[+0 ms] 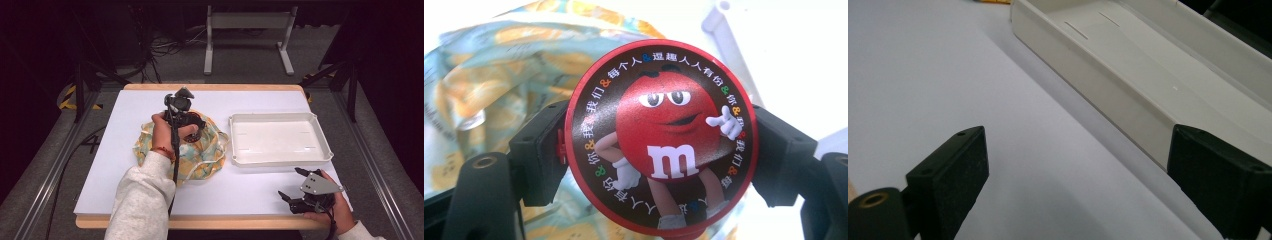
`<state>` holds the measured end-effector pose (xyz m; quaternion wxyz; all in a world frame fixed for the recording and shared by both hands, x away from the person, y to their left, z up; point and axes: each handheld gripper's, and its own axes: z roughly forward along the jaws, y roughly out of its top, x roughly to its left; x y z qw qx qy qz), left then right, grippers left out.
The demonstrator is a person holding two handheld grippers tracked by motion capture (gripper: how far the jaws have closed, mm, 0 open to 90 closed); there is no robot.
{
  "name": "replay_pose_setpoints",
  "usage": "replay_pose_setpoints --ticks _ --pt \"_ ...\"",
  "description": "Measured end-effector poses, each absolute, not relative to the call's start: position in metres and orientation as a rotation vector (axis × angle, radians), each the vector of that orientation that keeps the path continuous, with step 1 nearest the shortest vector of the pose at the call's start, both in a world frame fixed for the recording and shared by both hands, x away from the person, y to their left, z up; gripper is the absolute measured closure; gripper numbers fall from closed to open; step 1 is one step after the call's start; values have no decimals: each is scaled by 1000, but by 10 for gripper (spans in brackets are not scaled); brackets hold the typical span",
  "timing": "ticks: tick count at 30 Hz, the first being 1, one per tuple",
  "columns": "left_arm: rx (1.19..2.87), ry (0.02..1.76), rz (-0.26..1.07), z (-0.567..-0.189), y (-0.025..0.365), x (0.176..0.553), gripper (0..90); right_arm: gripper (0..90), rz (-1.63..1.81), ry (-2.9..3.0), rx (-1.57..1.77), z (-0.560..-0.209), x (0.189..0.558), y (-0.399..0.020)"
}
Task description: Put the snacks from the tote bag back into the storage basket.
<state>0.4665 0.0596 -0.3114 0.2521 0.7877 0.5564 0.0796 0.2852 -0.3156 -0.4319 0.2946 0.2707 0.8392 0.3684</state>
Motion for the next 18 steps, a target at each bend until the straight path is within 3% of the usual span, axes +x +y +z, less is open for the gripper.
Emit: replay_pose_setpoints --ticks 18 --pt "2237 1425 250 -299 4 465 225 102 983 2232 717 -431 285 -315"
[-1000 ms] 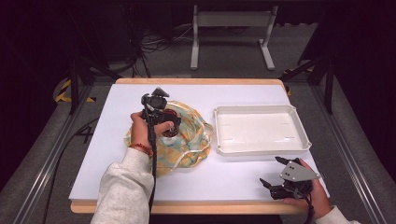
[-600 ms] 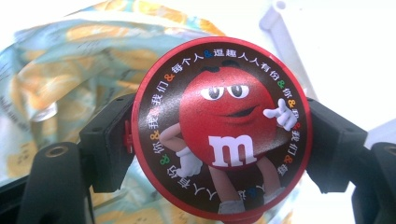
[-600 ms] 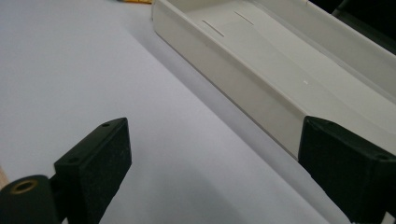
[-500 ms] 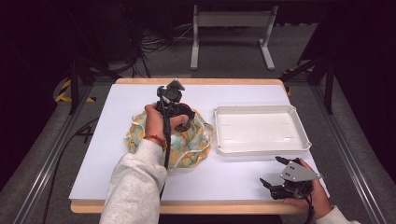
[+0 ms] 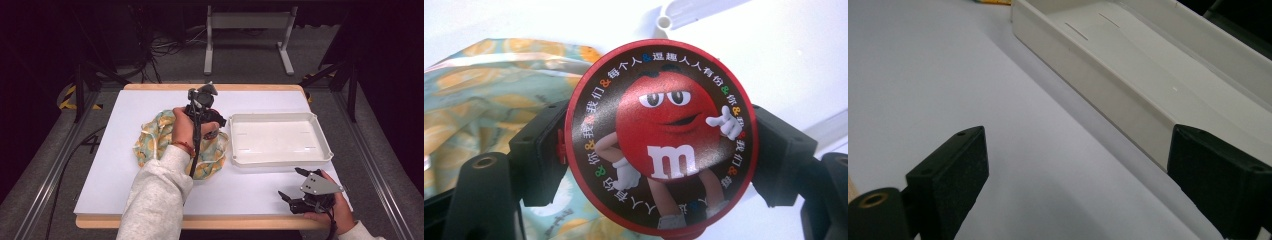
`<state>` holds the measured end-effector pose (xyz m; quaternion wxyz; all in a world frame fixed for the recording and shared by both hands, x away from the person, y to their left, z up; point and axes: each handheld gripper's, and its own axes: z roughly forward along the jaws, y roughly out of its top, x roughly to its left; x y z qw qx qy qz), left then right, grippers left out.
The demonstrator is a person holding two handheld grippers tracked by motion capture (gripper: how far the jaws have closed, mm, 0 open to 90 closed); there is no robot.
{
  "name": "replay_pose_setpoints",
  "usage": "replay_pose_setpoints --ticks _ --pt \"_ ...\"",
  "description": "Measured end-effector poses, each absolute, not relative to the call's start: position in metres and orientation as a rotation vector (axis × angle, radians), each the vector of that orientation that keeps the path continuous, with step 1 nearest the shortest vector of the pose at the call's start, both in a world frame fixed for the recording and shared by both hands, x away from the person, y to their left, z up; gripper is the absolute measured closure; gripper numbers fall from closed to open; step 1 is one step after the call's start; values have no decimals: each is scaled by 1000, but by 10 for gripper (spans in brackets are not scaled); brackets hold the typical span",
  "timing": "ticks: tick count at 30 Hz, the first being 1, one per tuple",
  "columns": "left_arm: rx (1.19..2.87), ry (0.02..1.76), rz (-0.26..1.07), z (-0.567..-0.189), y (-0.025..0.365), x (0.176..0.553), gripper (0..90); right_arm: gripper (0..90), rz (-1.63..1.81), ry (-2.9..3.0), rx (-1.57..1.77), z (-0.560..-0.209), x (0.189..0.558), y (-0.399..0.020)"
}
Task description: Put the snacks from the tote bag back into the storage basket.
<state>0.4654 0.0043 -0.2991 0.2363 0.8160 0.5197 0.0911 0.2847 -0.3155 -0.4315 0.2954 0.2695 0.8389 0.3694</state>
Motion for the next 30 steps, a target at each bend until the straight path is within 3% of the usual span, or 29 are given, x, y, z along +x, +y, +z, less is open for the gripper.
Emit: replay_pose_setpoints --ticks 30 --pt "2296 1355 187 -312 -52 470 225 101 985 2230 718 -432 286 -317"
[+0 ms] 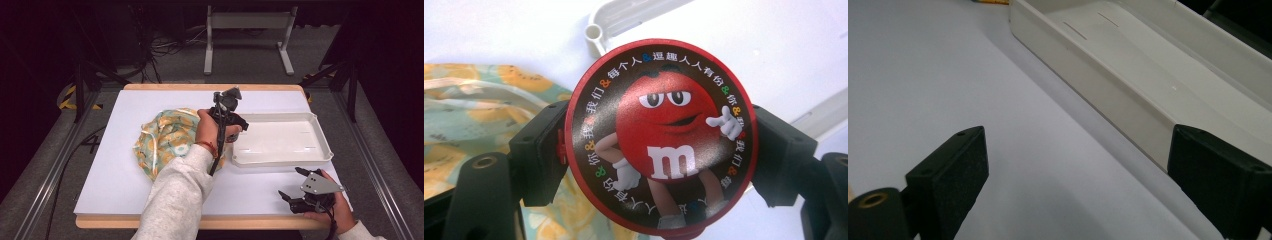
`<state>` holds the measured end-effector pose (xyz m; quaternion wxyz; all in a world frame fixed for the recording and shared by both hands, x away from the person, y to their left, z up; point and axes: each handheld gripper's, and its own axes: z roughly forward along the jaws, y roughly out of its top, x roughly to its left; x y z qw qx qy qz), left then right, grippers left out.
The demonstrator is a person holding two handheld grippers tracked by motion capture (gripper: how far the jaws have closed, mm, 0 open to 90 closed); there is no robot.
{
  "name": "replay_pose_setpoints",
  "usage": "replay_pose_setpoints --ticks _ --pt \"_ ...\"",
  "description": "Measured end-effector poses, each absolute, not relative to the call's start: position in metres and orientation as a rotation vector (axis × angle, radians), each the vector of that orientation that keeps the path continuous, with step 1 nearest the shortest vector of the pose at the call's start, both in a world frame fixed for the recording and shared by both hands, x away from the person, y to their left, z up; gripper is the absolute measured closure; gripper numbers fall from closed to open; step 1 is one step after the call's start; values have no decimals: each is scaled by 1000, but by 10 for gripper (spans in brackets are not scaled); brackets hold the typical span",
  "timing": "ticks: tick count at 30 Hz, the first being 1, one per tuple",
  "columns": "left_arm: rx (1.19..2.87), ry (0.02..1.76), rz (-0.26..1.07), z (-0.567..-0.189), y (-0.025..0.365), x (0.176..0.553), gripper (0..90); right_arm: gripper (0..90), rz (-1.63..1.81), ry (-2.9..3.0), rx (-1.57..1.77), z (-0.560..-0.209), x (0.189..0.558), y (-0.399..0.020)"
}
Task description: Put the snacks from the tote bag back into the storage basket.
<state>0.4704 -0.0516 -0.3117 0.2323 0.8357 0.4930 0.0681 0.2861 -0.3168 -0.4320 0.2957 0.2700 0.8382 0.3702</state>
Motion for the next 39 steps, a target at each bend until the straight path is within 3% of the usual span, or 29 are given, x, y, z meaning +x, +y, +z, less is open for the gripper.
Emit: replay_pose_setpoints --ticks 39 --pt "2287 1308 50 -351 -106 477 225 99 992 2231 718 -432 286 -318"
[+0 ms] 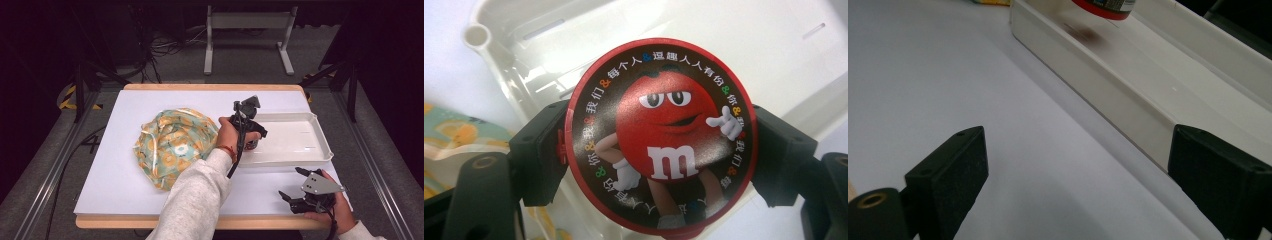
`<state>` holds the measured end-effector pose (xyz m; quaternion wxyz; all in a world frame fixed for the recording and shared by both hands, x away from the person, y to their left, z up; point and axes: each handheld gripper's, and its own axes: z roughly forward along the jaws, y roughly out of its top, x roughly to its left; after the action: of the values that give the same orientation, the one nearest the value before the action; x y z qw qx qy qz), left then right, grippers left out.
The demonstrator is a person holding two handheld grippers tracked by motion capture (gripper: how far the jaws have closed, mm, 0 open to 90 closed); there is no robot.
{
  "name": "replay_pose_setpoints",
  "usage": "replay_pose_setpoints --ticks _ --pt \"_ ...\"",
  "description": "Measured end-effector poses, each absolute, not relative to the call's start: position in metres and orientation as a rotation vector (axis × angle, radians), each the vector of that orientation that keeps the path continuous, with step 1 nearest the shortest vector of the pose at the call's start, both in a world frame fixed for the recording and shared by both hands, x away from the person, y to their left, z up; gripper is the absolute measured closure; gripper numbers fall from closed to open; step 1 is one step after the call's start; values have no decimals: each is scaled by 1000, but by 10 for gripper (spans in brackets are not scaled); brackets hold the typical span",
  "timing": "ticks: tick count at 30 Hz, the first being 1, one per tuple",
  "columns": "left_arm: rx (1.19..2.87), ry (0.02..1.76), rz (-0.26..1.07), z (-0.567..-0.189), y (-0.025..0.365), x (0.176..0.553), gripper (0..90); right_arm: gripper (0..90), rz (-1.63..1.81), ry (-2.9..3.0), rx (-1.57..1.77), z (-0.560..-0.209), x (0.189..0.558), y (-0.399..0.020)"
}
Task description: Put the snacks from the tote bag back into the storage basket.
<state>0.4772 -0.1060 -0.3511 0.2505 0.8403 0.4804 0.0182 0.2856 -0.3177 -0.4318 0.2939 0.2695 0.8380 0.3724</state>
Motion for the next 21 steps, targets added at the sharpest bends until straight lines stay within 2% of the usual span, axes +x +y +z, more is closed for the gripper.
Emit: replay_pose_setpoints --ticks 21 --pt "2308 1355 31 -372 -116 481 223 99 989 2243 711 -433 286 -317"
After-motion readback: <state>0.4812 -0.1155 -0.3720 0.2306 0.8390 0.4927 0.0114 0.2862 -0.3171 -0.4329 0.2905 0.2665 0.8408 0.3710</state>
